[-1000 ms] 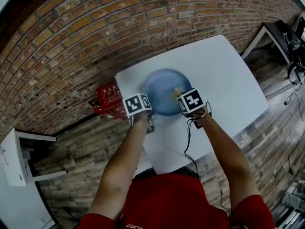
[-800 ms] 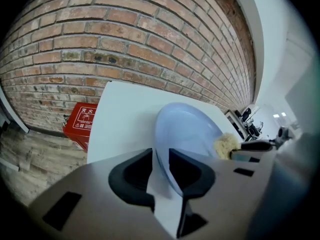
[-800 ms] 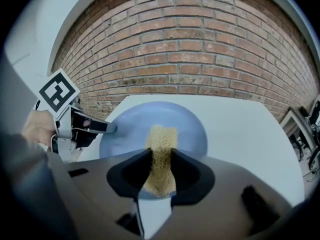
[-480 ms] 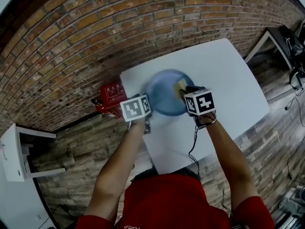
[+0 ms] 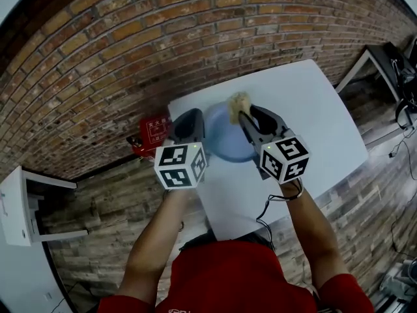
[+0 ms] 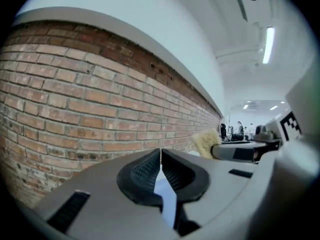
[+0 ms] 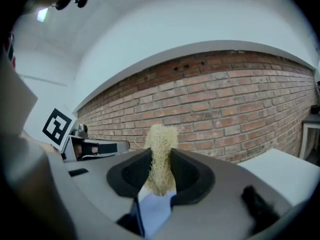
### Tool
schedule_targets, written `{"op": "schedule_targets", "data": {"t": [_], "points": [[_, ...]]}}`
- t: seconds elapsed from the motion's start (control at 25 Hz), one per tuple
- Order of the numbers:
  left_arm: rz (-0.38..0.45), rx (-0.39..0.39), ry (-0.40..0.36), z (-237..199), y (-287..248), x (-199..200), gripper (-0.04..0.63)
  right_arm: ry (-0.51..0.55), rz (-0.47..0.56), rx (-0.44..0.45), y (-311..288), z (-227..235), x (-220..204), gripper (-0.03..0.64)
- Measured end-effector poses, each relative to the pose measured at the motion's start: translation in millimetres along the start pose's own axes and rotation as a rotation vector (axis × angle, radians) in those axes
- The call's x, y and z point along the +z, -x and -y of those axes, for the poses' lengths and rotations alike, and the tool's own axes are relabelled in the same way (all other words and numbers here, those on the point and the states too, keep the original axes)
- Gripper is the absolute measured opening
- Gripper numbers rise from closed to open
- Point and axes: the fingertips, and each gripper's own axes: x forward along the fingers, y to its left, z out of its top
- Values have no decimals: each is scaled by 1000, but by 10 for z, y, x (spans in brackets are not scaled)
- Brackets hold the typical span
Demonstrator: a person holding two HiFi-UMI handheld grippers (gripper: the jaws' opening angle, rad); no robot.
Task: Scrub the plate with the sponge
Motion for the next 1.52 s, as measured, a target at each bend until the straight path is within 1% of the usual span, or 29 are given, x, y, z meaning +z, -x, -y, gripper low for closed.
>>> {"op": "schedule_targets", "data": {"t": [0.2, 0.32, 0.44, 0.84, 1.16, 1.52], "points": [[124, -76, -117, 317, 177, 321, 14, 32, 132, 37, 160, -215, 310, 120], [173, -102, -151, 429, 263, 414, 14, 44, 172, 39, 263, -286, 374, 120], [199, -121, -171, 498, 312, 437, 14, 36, 192, 27, 344, -294, 381, 120], [200, -126, -178, 581, 353, 357, 12, 21, 194, 7, 459, -238, 316, 118], [199, -113, -153, 565, 375, 331, 14, 68, 206, 0, 538, -244, 327, 118], [191, -102, -144, 586, 388, 291, 14, 56, 208, 7, 593, -208, 303, 118]]}}
